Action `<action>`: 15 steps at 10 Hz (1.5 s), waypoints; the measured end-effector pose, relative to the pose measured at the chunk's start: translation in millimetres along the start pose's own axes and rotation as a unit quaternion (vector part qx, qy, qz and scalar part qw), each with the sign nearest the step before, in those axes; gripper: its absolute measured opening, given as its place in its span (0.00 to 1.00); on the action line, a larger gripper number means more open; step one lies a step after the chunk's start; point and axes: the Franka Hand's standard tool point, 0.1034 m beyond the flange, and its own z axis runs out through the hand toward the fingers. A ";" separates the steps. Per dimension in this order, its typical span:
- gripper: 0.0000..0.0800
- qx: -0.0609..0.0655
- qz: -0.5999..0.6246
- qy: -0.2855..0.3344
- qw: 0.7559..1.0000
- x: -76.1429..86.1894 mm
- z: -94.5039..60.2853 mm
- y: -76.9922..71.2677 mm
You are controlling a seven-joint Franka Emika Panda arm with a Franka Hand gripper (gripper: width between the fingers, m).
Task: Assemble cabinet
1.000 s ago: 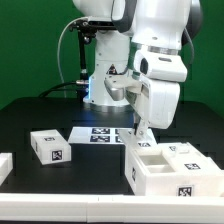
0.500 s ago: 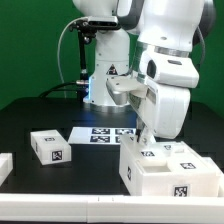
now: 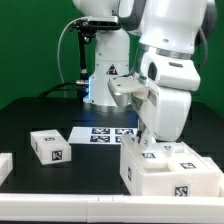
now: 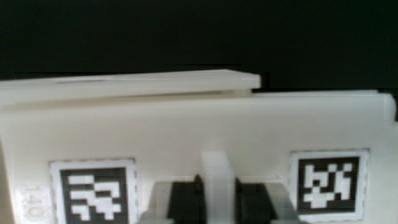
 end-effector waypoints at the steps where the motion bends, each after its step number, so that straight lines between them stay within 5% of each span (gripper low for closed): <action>1: 0.08 0.006 0.003 -0.003 1.000 -0.2 -0.6 8.7; 4: 0.08 0.011 0.006 -0.009 1.000 0.7 -0.9 36.5; 6: 0.08 0.021 0.012 -0.012 1.000 1.4 -1.1 36.9; 11: 0.08 0.020 0.014 -0.013 1.000 0.8 -1.2 36.8; 12: 0.19 0.013 0.010 -0.016 1.000 -1.4 -9.1 39.3; 15: 0.71 -0.005 0.021 -0.016 1.000 -9.0 -38.9 30.7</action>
Offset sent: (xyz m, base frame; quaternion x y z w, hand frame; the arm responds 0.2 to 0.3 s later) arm 0.0400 0.0246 -0.0107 0.0198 0.0530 0.0092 0.9984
